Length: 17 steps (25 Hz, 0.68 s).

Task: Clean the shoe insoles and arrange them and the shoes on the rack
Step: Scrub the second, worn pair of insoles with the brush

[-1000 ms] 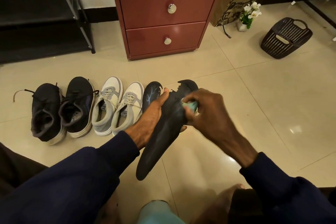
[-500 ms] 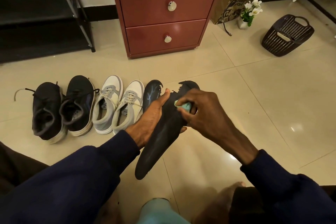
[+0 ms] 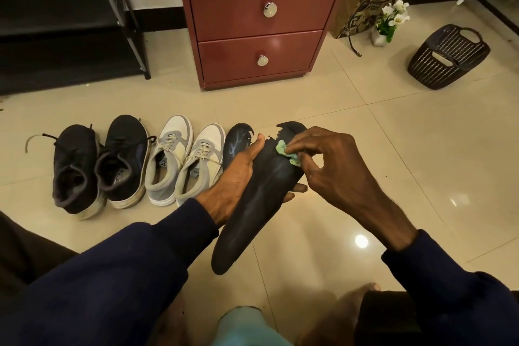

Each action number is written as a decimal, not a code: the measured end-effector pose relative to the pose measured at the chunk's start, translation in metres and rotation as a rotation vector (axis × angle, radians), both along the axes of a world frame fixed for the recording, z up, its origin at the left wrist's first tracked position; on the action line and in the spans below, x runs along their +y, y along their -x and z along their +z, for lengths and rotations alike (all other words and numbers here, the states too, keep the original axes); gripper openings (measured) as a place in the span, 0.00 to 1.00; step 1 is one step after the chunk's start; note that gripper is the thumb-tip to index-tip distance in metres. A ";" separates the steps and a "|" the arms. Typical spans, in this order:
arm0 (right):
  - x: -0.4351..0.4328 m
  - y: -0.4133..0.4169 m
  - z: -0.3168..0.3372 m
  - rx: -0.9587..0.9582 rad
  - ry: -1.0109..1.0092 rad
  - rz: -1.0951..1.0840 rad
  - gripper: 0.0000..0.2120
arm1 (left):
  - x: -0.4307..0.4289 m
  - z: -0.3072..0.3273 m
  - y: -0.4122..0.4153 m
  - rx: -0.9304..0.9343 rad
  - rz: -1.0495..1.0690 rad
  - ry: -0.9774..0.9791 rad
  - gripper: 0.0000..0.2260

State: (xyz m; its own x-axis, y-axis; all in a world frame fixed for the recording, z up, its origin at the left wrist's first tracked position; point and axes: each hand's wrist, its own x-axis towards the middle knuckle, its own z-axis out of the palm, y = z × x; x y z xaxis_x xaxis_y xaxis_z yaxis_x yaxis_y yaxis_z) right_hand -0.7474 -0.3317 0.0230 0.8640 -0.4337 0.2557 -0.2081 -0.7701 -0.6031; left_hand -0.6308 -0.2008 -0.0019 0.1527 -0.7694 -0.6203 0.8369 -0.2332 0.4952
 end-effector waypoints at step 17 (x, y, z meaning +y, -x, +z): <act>0.031 0.004 -0.026 0.111 0.219 0.144 0.11 | -0.001 -0.012 0.000 -0.025 0.109 -0.041 0.21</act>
State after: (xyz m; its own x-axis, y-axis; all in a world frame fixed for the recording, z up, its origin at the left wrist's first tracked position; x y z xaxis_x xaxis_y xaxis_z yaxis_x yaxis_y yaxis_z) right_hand -0.7516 -0.3009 -0.0030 0.9407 -0.2493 0.2301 -0.1427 -0.9061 -0.3983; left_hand -0.6308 -0.2022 -0.0138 0.2501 -0.7211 -0.6461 0.8457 -0.1622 0.5085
